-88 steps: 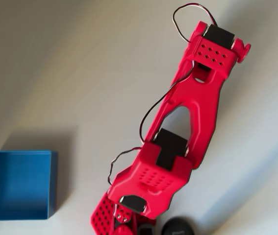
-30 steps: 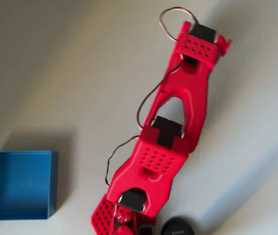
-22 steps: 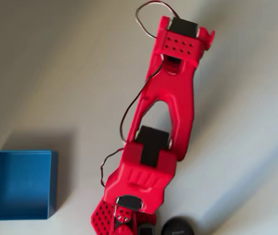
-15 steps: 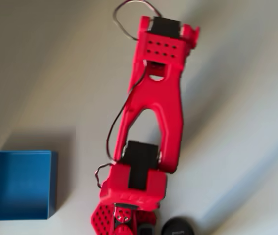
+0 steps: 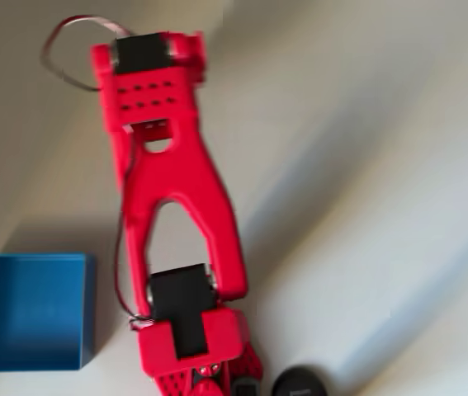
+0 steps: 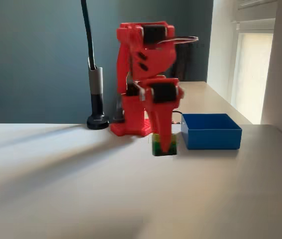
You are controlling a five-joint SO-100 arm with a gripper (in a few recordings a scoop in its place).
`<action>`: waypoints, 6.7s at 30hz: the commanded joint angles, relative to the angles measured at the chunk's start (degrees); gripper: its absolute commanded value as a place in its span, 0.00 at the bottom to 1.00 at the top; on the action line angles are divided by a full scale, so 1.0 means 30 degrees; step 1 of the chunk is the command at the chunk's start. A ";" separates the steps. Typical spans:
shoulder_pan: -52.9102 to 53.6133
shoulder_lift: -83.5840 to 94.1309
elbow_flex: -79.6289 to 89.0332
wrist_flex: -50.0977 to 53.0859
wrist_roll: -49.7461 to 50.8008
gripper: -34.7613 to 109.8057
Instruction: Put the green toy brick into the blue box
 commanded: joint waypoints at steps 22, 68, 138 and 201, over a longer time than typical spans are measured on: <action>-1.2627 0.2256 -0.2344 0.5303 0.1699 0.24; -1.9805 0.1992 0.1816 0.7852 0.5537 0.46; 0.3369 1.3359 1.1162 -0.3311 0.0205 0.24; 0.5742 3.3164 3.0264 -0.6094 -0.0615 0.24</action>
